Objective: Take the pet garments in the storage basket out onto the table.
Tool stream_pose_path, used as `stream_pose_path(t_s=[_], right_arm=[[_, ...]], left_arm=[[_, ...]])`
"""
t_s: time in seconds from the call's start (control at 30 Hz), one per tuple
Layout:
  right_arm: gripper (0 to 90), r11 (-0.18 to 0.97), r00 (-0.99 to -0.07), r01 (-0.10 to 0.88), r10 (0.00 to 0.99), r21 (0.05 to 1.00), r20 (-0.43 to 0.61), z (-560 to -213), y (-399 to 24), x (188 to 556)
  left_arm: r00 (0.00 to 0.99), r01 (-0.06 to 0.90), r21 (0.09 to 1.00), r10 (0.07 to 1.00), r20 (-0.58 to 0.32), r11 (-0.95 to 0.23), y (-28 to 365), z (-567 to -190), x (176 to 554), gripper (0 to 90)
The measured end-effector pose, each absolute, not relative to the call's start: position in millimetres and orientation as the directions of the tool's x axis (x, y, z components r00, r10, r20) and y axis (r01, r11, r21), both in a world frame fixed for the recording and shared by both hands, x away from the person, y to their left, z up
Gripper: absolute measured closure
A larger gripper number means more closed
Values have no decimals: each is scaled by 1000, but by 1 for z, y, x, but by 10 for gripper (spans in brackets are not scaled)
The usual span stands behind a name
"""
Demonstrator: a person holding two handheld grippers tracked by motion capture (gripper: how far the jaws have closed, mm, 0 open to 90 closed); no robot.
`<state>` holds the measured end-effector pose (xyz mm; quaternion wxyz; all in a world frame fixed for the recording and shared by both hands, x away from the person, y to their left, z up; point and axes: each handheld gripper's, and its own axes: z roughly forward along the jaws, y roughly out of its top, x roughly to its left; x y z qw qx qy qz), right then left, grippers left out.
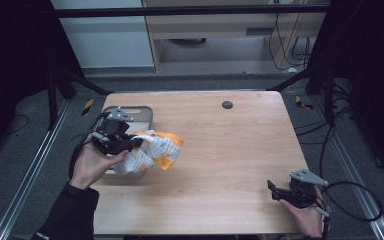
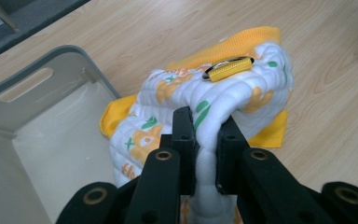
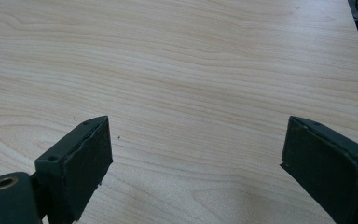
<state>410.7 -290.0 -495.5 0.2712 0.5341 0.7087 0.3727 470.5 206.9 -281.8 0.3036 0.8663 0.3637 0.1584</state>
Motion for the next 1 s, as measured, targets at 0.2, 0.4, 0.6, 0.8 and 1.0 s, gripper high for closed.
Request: stream_pose_path(t_s=[0.2, 0.4, 0.6, 0.8, 1.0], right_arm=[[84, 147, -281, 556, 959, 818, 19, -495, -290, 410], [85, 152, -283, 550, 959, 821, 12, -495, -291, 411], [84, 149, -280, 548, 960, 823, 13, -495, -291, 410], [84, 148, -279, 548, 960, 823, 13, -495, -291, 410], [84, 154, -280, 543, 960, 826, 5, -495, -291, 410]], left_arm=[[704, 525, 634, 708, 52, -568, 195, -285, 471, 810], [727, 513, 628, 686, 45, -585, 182, -287, 470, 811], [744, 504, 617, 667, 45, -604, 172, -291, 469, 810], [759, 498, 602, 650, 47, -625, 162, -297, 470, 810], [770, 487, 600, 636, 48, -635, 152, -299, 471, 810]])
